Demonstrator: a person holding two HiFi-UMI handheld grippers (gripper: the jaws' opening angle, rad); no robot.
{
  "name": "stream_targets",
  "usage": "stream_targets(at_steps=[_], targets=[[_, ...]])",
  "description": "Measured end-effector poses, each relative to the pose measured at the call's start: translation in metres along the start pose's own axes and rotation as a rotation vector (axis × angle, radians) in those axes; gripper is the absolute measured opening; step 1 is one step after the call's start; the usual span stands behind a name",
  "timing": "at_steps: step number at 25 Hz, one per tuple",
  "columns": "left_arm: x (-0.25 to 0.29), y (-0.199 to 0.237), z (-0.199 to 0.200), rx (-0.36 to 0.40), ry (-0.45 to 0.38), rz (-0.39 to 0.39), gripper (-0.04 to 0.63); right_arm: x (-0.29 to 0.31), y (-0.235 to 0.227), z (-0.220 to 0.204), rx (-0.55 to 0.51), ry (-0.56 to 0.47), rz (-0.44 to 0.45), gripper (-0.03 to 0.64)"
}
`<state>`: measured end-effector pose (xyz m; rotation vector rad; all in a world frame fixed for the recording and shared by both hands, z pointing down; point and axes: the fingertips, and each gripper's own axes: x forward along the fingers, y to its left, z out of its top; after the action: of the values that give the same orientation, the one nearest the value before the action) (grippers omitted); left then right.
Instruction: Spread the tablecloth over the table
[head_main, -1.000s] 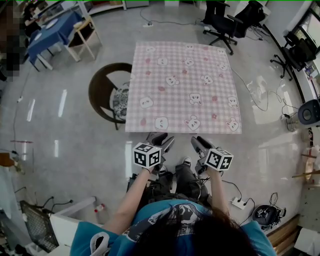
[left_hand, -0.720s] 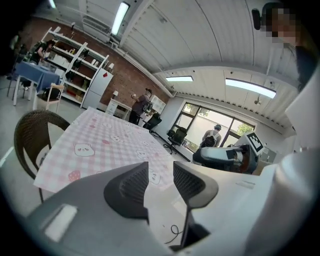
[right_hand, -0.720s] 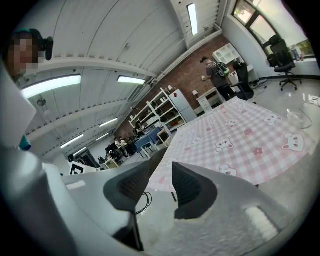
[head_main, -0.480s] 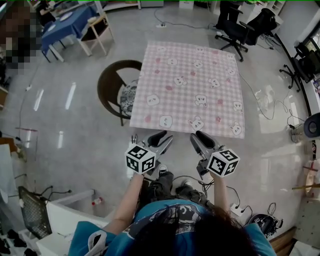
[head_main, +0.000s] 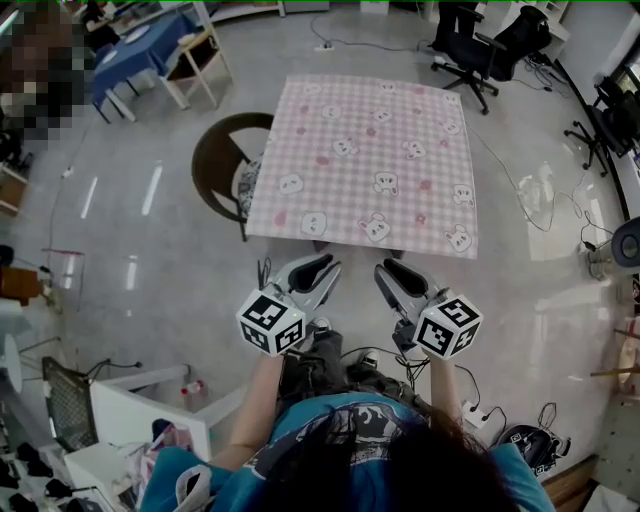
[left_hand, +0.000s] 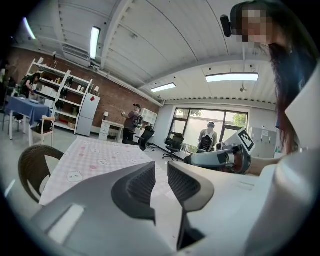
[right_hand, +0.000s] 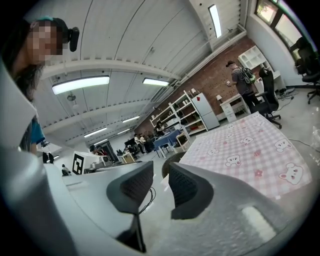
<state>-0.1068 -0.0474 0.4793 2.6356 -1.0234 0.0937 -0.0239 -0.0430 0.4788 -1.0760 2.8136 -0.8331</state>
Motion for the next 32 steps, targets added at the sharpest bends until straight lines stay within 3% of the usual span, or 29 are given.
stream_targets(at_steps=[8, 21, 32], targets=[[-0.002, -0.053, -0.005, 0.031, -0.037, 0.032, 0.024, -0.047, 0.007, -0.008, -0.057, -0.029, 0.027, -0.008], [0.004, -0.111, -0.009, 0.078, -0.012, 0.017, 0.012, -0.082, 0.021, -0.013, -0.112, -0.049, 0.088, -0.003], [0.010, -0.132, -0.012, 0.079, -0.012, -0.002, 0.012, -0.095, 0.026, -0.008, -0.155, -0.047, 0.120, 0.000]])
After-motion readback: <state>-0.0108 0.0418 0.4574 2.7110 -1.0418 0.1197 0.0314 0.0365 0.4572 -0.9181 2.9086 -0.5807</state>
